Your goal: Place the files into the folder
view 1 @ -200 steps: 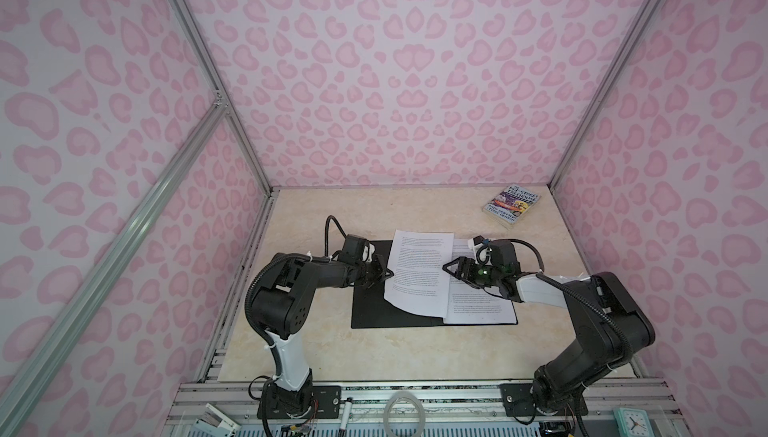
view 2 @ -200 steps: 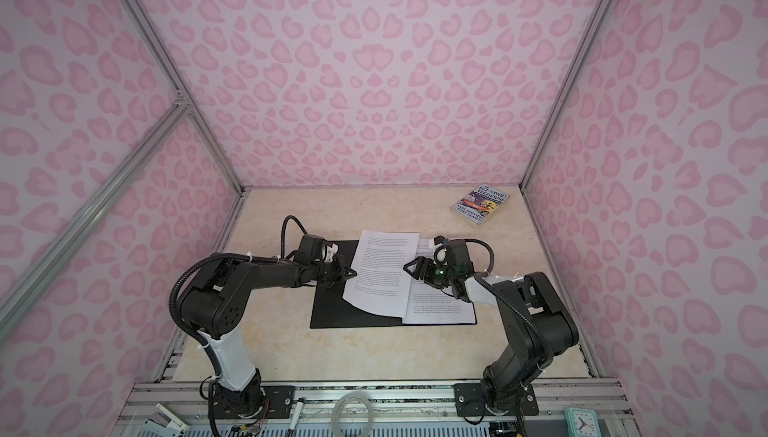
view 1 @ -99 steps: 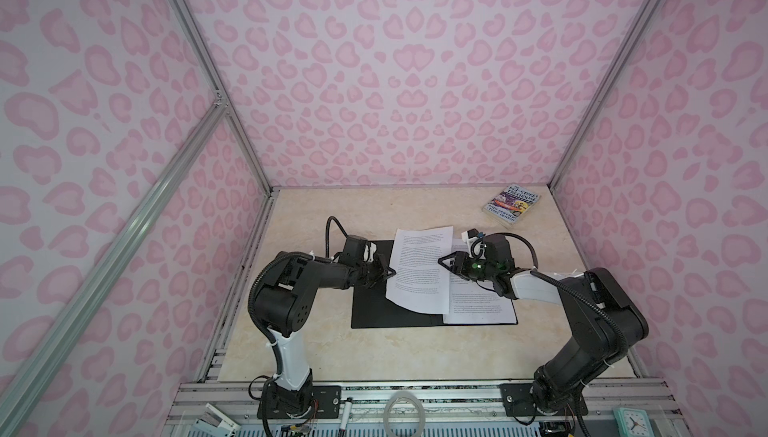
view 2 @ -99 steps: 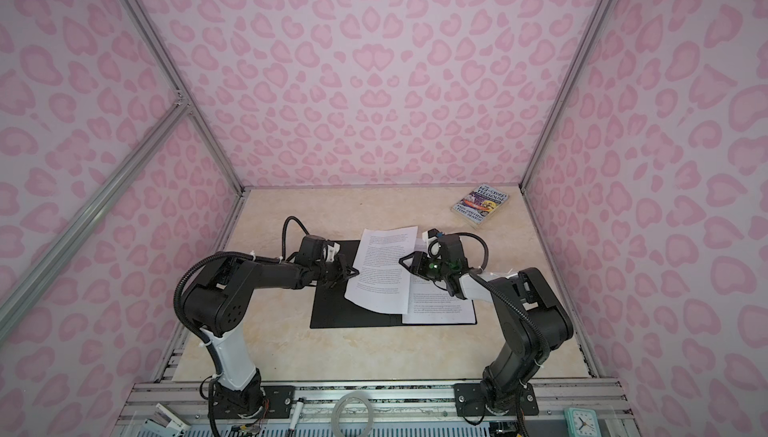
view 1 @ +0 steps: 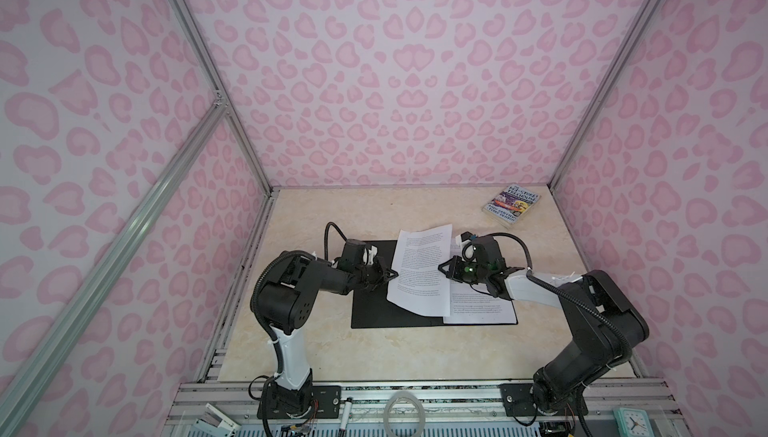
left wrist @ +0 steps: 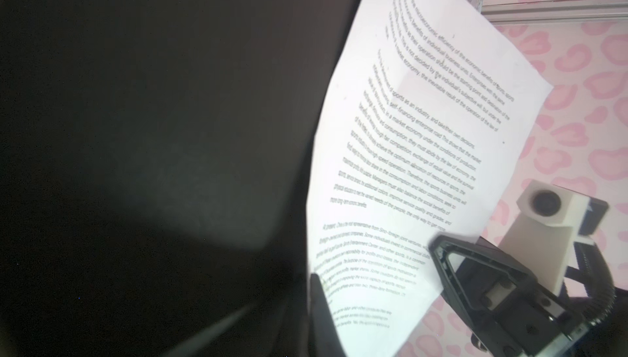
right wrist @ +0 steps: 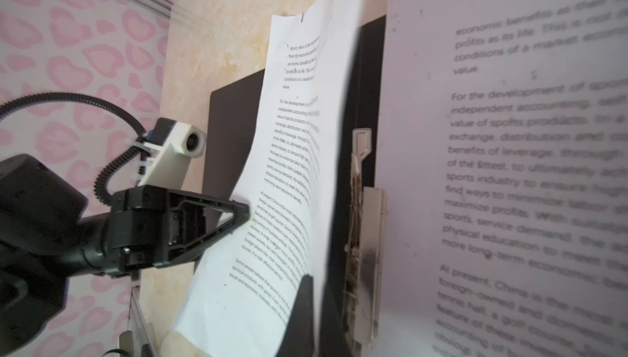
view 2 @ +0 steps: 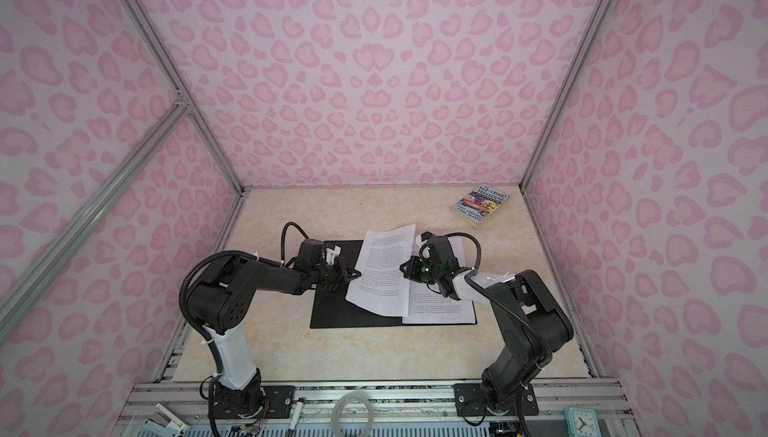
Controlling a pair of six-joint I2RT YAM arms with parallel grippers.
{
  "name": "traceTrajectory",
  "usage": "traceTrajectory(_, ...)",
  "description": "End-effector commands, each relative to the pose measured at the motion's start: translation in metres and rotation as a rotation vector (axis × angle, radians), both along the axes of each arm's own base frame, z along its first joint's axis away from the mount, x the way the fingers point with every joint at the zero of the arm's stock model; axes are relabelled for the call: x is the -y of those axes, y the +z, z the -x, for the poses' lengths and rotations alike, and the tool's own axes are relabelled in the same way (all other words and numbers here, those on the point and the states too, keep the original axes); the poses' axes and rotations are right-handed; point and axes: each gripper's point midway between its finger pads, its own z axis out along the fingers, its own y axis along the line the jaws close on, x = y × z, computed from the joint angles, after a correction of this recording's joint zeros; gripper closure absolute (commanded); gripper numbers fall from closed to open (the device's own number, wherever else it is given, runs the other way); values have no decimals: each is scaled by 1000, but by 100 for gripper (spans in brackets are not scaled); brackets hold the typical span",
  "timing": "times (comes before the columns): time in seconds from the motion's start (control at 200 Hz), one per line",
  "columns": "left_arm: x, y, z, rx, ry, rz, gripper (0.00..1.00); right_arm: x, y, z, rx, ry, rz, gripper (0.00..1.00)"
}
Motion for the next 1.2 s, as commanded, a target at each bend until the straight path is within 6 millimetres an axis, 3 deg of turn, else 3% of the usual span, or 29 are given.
traceTrajectory(0.0,1,10,-1,42,-15,24,75,8,-3,-2,-24,13,30,100)
traceTrajectory(0.03,-1,11,-2,49,-13,15,66,12,0,-3,-33,16,38,100)
traceTrajectory(0.17,-22,8,-1,48,24,-24,0,43,15,12,-102,85,193,100)
traceTrajectory(0.325,-29,21,-1,91,27,-14,2,105,14,29,-186,49,491,100)
traceTrajectory(0.44,-22,46,1,167,-3,18,2,150,12,19,-183,-46,668,100)
traceTrajectory(0.545,-15,68,5,243,-36,18,2,175,7,9,-188,-81,734,100)
traceTrajectory(0.68,-13,86,8,308,-52,11,2,182,3,-3,-161,-46,810,100)
traceTrajectory(0.86,-9,104,13,381,-71,18,2,175,-4,-10,-141,36,828,100)
traceTrajectory(1.06,-6,99,13,364,-79,21,2,175,4,-7,-137,27,823,100)
traceTrajectory(1.195,-3,94,13,341,-82,37,2,159,9,-3,-129,42,742,100)
